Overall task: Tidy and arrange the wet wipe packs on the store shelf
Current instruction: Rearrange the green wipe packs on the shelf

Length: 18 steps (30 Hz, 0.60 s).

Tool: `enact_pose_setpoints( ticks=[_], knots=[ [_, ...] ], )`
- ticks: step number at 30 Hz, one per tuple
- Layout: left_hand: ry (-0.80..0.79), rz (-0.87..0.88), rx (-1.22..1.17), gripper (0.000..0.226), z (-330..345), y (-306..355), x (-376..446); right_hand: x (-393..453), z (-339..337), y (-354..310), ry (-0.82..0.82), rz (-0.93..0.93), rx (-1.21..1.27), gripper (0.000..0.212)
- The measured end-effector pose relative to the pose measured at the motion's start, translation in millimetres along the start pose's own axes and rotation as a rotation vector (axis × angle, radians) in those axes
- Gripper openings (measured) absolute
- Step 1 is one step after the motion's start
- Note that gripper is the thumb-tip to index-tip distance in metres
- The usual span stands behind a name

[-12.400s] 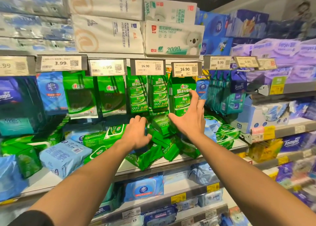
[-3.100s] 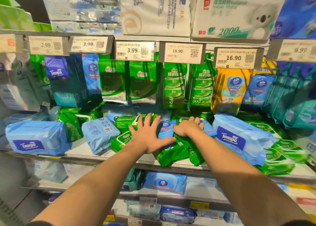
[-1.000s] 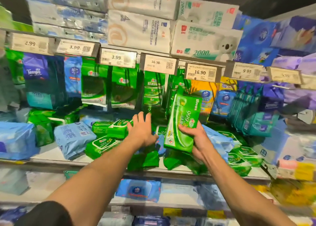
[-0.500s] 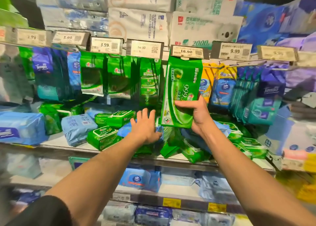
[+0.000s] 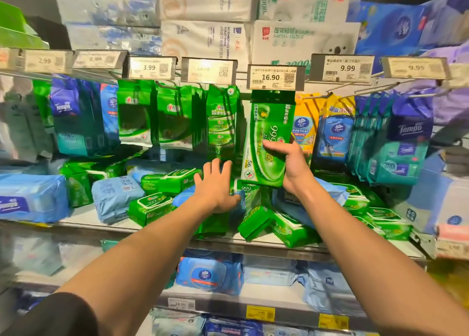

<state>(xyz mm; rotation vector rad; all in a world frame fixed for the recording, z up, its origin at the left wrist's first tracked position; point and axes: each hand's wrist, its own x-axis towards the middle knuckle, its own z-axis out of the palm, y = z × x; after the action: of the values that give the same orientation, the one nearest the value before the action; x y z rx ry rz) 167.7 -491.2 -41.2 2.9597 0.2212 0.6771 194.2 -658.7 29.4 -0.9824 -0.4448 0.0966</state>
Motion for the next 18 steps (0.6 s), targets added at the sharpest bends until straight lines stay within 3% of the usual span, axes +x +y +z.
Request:
enact_pose_setpoints(
  ticks=[13, 18],
  knots=[
    [-0.002, -0.017, -0.023, 0.094, 16, -4, 10, 17, -13, 19, -0.032, -0.032, -0.01, 0.061],
    [-0.015, -0.013, -0.032, 0.094, 18, -4, 11, 14, -17, 31, -0.001, 0.035, 0.006, 0.061]
  ],
)
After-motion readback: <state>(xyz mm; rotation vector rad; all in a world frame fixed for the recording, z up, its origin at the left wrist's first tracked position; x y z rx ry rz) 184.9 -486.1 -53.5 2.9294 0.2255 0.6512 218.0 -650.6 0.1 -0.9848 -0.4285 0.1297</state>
